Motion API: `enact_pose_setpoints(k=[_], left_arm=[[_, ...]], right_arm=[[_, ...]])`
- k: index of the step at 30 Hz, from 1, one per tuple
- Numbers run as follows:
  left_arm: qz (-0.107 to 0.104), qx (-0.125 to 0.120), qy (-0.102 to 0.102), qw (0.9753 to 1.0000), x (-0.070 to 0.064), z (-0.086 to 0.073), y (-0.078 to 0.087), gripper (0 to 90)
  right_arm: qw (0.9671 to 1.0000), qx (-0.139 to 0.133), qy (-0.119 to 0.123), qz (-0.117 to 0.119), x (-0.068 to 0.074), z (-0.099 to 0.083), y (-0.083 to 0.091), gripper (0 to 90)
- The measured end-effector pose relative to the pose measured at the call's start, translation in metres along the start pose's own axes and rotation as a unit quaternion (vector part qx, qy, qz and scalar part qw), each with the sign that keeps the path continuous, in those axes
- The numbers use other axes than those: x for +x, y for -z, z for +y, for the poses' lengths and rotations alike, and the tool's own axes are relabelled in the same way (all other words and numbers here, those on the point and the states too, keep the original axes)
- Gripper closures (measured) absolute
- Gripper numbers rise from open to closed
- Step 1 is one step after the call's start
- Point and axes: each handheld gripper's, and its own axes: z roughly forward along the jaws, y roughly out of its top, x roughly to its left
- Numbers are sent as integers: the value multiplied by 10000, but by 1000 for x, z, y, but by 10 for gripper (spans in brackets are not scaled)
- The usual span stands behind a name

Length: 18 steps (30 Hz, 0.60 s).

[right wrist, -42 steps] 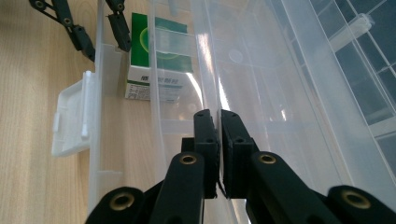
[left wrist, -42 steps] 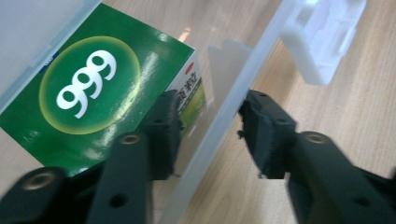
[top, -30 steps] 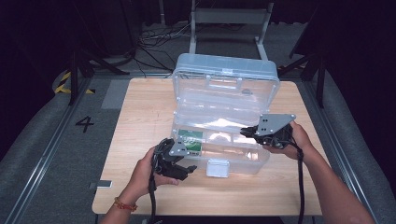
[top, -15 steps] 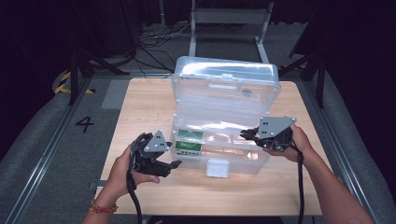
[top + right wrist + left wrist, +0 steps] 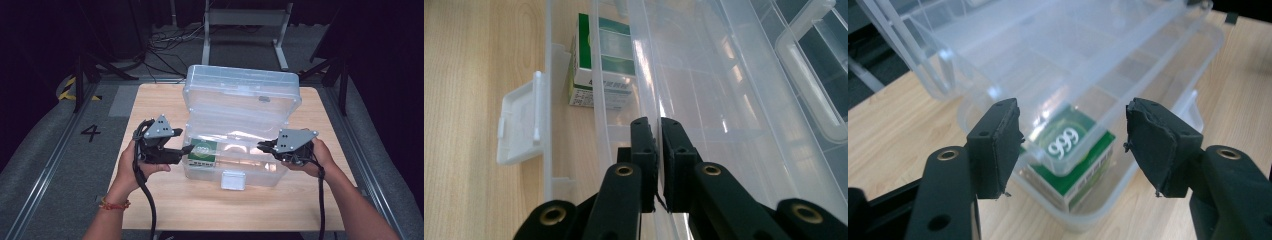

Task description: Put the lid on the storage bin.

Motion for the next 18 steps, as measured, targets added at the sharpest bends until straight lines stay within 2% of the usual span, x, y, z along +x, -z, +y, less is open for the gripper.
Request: enact_pose_setpoints(k=[2, 6, 7, 9, 11, 14, 16, 18], left_arm=[[-26, -97, 87, 9999, 3, 6, -1, 404], [1, -110, 108, 9999, 5, 11, -4, 430], [113, -99, 106, 9998, 6, 13, -6, 430], [151, -115, 117, 9998, 7, 14, -9, 475], [241, -181, 150, 9994, 7, 15, -10, 567], [286, -196, 84, 9994, 7, 17, -11, 709], [291, -97, -24, 9995, 5, 18, -10, 774], [321, -94, -31, 9994, 4, 17, -9, 818]], right_arm=[[10000, -20, -10, 0, 1, -1, 0, 862], [10000, -33, -30, -20, 4, -2, 0, 861], [10000, -42, -29, -15, 4, -3, 0, 860], [10000, -59, -30, -32, 6, -3, -1, 859], [10000, -47, -14, -35, 8, -4, -1, 859], [10000, -32, 2, -23, 11, -5, -1, 859], [10000, -21, 5, -27, 12, -5, 0, 859], [10000, -40, -12, -4, 14, -6, -1, 859]])
